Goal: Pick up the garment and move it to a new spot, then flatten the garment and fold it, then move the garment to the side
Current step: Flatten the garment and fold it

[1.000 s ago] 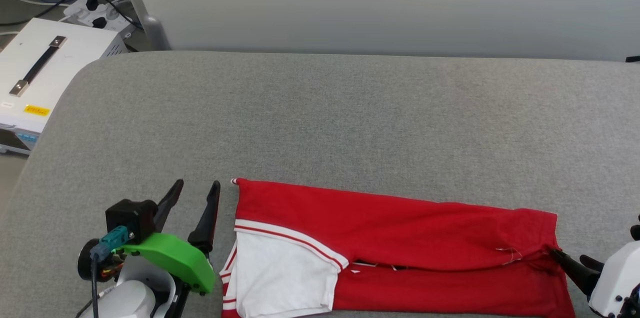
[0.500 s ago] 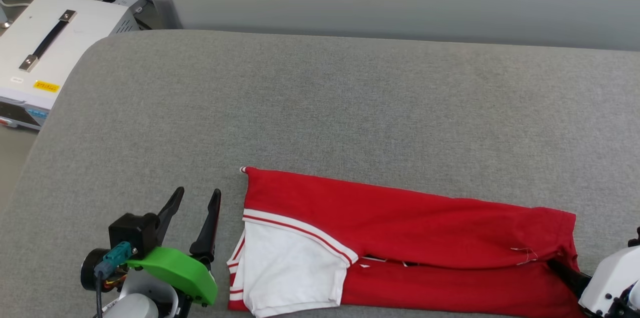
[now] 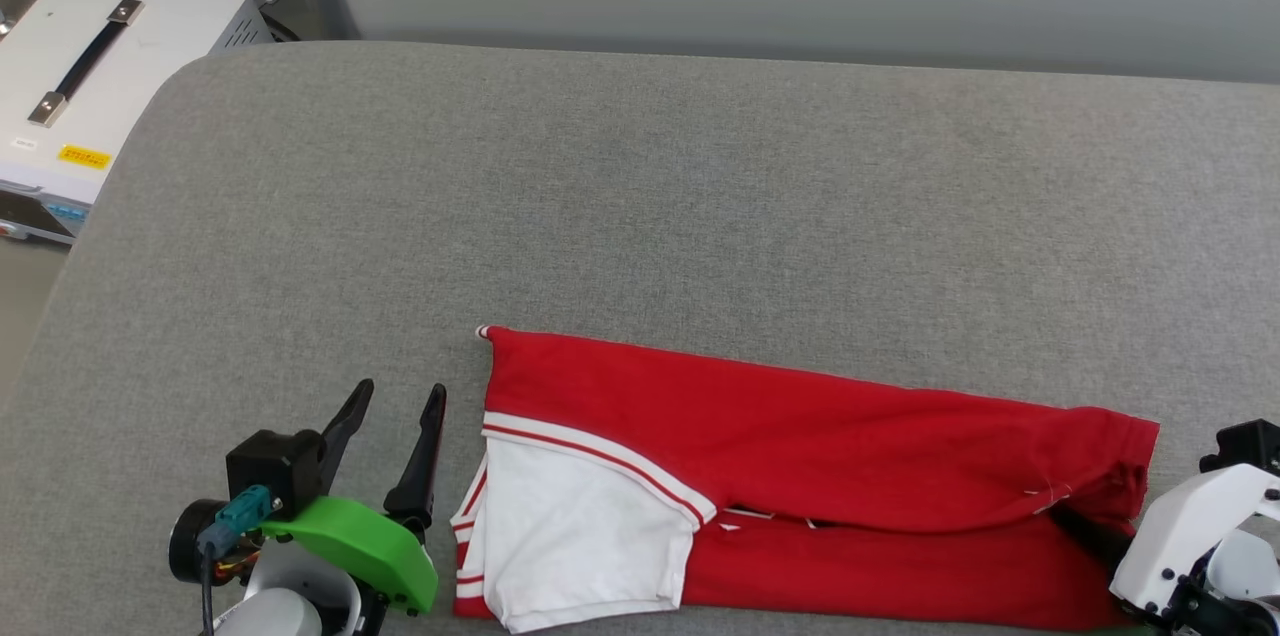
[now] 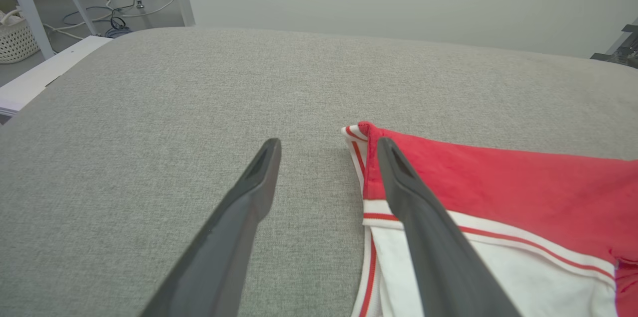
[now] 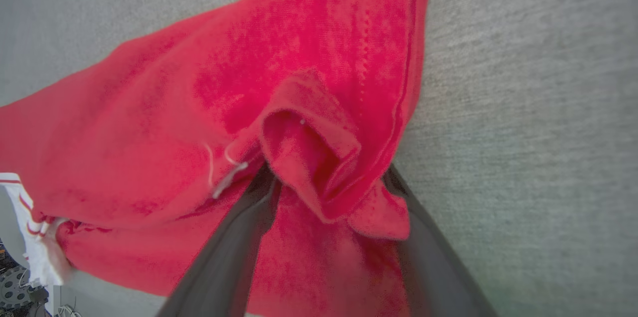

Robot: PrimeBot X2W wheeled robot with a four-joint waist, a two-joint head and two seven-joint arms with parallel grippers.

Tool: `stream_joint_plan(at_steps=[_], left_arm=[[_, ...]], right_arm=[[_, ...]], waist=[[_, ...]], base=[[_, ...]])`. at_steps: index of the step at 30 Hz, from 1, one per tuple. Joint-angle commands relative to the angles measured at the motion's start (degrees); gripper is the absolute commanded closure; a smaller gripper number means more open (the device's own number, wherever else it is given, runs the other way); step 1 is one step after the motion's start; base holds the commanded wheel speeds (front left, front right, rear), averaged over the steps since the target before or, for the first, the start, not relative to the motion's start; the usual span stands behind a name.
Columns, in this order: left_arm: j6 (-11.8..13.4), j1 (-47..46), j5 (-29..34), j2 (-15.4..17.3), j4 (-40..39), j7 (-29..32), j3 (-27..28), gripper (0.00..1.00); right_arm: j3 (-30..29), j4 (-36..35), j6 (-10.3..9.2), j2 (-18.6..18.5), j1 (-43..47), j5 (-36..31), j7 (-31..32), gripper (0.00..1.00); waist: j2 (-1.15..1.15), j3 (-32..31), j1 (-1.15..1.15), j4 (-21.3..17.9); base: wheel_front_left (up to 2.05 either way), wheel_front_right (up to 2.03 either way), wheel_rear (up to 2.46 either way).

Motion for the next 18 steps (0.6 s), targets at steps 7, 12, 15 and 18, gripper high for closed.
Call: stream_joint_plan(at_steps=[7,12,15,18], left_arm=[[-1.09,0.53,1.03,-1.04,1.63,-0.33,0.55,0.00],[-1.21,1.44,1.16,-1.20,1.99,-0.33,0.94,0.00],[-1.32,1.71,1.17,-1.31,2.18,-0.33,0.91,0.00],[-1.47,1.78,1.12,-1.34,2.40,-0.33,0.83,0.00]], right_arm=[[2.32,0.95,0.05,-1.34,1.42,0.62,-3.40,1.00],[1.32,0.25,0.05,-4.54,2.03,0.42,-6.31,1.00],[0.55,0.28,0.05,-7.19,2.31,0.02,-8.00,1.00],[-0.26,0.98,0.05,-9.56,2.35,-0.52,-9.33,1.00]], waist=[[0.00,-1.61,0.00,-0.04],[0.00,-2.78,0.00,-0.32],[0.00,-3.37,0.00,-0.43],[0.00,-3.80,0.00,-0.55]], base=[[0.00,0.00,0.00],[0.00,0.00,0.00],[0.00,0.00,0.00],[0.00,0.00,0.00]])
